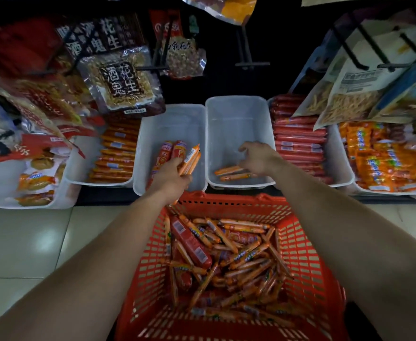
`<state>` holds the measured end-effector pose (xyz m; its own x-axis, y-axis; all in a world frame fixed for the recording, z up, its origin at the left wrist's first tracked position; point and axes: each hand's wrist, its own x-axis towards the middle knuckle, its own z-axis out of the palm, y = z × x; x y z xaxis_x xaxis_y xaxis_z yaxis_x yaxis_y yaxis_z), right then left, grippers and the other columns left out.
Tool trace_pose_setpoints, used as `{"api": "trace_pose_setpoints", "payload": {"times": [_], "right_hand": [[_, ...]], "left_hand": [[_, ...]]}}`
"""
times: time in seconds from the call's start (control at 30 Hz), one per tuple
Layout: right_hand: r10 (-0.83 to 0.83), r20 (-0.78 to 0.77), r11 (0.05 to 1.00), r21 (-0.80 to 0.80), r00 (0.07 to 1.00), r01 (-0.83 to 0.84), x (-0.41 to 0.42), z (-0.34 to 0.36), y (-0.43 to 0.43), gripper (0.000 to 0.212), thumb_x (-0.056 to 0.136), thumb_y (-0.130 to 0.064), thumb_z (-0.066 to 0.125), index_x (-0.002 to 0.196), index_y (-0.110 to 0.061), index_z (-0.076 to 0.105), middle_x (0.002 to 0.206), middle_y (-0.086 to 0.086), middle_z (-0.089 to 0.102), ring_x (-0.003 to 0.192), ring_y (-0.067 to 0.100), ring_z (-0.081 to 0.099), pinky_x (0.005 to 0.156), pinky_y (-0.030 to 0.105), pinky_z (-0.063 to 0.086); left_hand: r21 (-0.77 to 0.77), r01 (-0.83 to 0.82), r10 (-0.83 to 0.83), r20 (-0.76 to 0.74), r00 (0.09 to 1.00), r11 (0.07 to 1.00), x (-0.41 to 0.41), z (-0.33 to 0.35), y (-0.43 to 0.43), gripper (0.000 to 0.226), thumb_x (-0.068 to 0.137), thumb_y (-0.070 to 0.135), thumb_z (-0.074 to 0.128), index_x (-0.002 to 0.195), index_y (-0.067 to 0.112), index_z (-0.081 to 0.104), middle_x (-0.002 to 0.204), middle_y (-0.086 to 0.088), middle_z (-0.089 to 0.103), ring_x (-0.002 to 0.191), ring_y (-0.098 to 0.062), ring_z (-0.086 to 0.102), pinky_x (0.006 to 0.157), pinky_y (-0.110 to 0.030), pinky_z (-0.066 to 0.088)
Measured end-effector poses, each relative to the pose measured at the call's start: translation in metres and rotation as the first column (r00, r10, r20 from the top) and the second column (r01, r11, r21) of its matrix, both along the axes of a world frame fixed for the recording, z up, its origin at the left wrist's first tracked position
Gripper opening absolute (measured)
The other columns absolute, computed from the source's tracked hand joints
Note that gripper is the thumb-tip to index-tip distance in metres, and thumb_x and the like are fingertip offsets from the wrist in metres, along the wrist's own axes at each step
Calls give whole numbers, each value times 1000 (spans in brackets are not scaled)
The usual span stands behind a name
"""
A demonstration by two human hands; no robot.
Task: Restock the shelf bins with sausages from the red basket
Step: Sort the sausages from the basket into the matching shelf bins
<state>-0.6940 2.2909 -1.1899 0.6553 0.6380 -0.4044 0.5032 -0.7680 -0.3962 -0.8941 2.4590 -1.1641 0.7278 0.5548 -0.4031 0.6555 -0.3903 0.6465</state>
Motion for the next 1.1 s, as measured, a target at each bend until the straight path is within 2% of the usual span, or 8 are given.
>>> {"api": "trace_pose_setpoints", "payload": {"times": [0.1, 0.17, 0.37, 0.6, 0.7, 0.83, 0.93, 1.1], "right_hand": [[-51, -21, 993, 104, 998, 53, 2, 9, -27, 41, 90, -33, 66, 129, -22, 58, 117, 2, 62, 105, 23, 59, 87, 34, 48], [-61, -1, 987, 147, 998, 61, 2, 18, -47, 38, 91, -31, 64, 127, -22, 59, 112, -1, 62, 99, 20, 59, 83, 33, 46], [-172, -6, 966, 196, 985, 170, -1, 22, -96, 34, 89, -28, 63, 123, -25, 64, 105, -7, 64, 97, 17, 62, 82, 31, 49], [-202, -55, 956, 204, 978, 209, -8, 7, -110, 32, 91, -28, 63, 122, -26, 63, 109, -6, 66, 99, 17, 62, 86, 35, 52], [-195, -54, 961, 191, 979, 202, -16, 8, -111, 29, 91, -30, 62, 119, -27, 63, 106, -6, 65, 97, 18, 62, 85, 36, 53], [-211, -71, 958, 186, 975, 220, -38, 19, -115, 28, 92, -26, 61, 119, -22, 63, 104, -2, 66, 97, 22, 64, 83, 36, 52], [-257, -86, 945, 184, 963, 269, -63, 30, -124, 31, 89, -22, 61, 120, -20, 65, 108, 0, 70, 103, 22, 64, 88, 34, 51], [-242, -87, 960, 124, 966, 252, -110, 29, -147, 34, 85, -23, 63, 119, -20, 67, 112, 4, 71, 109, 25, 64, 93, 34, 50]], "left_hand": [[65, 103, -103, -2, 995, 993, 17, 4, 0, 29, 93, 22, 67, 121, 24, 60, 97, 3, 66, 73, -6, 59, 58, -18, 39], [100, 161, -163, 17, 986, 982, 39, 5, -2, 27, 91, 20, 68, 117, 24, 64, 98, 0, 69, 72, -9, 59, 58, -19, 37], [212, 363, -354, -79, 932, 908, 104, -3, -36, 44, 91, 19, 69, 133, 26, 60, 124, -4, 65, 99, -23, 62, 84, -35, 50], [208, 447, -430, -124, 894, 870, 133, -19, -61, 46, 89, 22, 73, 134, 25, 61, 133, 0, 63, 120, -22, 58, 102, -39, 46], [200, 408, -395, -106, 913, 891, 117, -10, -60, 51, 86, 24, 77, 134, 20, 59, 133, 0, 63, 121, -22, 59, 103, -38, 46], [179, 343, -340, -52, 939, 922, 64, 10, -62, 42, 89, 29, 74, 128, 21, 62, 128, 3, 65, 115, -16, 61, 96, -30, 47], [216, 315, -312, -48, 949, 924, 17, 20, -71, 34, 87, 31, 73, 119, 29, 66, 120, 7, 68, 108, -14, 63, 93, -32, 50], [83, 268, -259, -100, 961, 960, -57, 10, -100, 26, 85, 28, 74, 110, 27, 68, 101, 10, 68, 97, -12, 66, 88, -32, 53]]}}
